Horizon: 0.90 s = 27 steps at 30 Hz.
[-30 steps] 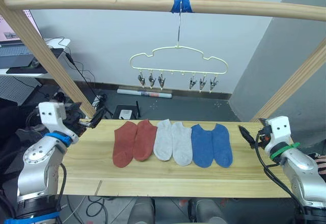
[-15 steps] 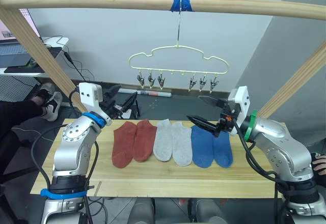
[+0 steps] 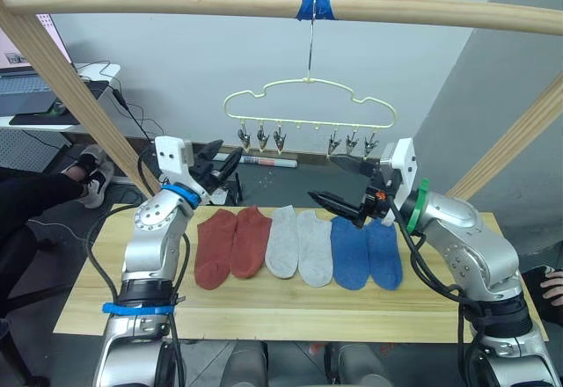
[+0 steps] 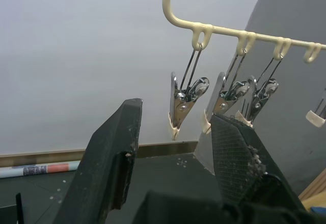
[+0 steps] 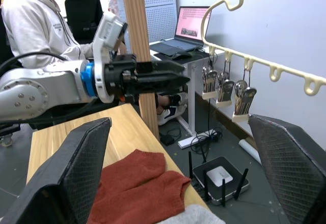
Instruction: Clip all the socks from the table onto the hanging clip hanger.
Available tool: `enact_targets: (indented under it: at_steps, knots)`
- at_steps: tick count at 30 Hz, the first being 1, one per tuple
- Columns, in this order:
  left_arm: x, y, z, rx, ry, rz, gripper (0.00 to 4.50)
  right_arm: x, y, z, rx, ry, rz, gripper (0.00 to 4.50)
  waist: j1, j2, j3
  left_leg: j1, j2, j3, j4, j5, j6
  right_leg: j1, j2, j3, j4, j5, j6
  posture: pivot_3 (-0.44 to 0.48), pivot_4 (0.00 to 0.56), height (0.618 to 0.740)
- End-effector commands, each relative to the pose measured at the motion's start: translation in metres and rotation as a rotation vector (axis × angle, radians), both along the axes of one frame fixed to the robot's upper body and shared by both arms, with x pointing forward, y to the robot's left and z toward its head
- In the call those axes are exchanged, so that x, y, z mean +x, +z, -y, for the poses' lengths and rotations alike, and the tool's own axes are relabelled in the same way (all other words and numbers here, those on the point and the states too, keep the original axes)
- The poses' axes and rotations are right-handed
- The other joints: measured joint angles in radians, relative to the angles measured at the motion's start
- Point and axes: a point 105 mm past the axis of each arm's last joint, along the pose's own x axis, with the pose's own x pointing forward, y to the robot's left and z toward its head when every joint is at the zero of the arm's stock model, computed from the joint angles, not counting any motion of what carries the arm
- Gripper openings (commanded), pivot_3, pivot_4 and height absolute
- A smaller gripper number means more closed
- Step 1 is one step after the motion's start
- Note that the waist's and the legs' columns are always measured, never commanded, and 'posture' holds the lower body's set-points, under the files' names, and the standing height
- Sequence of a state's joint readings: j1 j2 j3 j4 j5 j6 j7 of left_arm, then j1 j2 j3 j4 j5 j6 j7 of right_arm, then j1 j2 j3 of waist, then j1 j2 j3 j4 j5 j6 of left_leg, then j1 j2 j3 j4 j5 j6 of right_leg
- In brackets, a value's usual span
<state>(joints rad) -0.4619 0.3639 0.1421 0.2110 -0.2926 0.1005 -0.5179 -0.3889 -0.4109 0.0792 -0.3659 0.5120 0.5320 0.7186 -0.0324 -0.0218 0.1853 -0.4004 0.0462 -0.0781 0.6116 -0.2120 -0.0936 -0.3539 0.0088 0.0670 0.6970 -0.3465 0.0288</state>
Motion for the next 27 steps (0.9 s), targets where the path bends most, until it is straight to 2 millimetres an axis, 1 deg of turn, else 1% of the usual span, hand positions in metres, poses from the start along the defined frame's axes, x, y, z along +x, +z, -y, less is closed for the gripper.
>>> enact_targets:
  at_steps: [1, 6, 15, 23, 27]
  knots:
    - [0.004, 0.015, 0.004, 0.001, -0.003, 0.070, 2.38, -0.002, 0.010, -0.004, 0.014, 0.018, 0.054, 4.50, 0.000, 0.000, 0.000, 0.000, 0.000, 0.000, 0.000, 0.000, 0.000, 0.000, 0.000, 0.000, 0.000, 0.000, 0.000, -0.018, 0.161, 0.740]
    - [0.010, 0.017, 0.008, -0.005, -0.005, 0.085, 2.38, -0.004, 0.016, -0.007, 0.026, 0.029, 0.066, 4.50, -0.001, 0.000, 0.000, 0.000, 0.000, 0.000, 0.000, 0.000, 0.000, 0.000, 0.000, 0.000, 0.000, 0.000, 0.000, -0.018, 0.161, 0.740]
    - [0.015, 0.018, 0.014, -0.011, -0.015, 0.100, 2.38, -0.005, 0.024, -0.010, 0.037, 0.037, 0.082, 4.50, -0.001, 0.000, 0.000, 0.000, 0.000, 0.000, 0.000, 0.000, 0.000, 0.000, 0.000, 0.000, 0.000, 0.000, 0.000, -0.040, 0.158, 0.740]
    - [0.019, 0.021, 0.015, -0.018, -0.004, 0.117, 2.38, -0.007, 0.024, -0.011, 0.028, 0.042, 0.081, 4.50, -0.003, 0.000, 0.000, 0.000, 0.000, 0.000, 0.000, 0.000, 0.000, 0.000, 0.000, 0.000, 0.000, 0.000, 0.000, -0.048, 0.156, 0.740]
    - [0.020, 0.022, 0.014, -0.022, -0.002, 0.122, 2.38, -0.010, 0.028, -0.012, 0.043, 0.055, 0.082, 4.50, -0.003, 0.000, 0.000, 0.000, 0.000, 0.000, 0.000, 0.000, 0.000, 0.000, 0.000, 0.000, 0.000, 0.000, 0.000, -0.050, 0.155, 0.740]
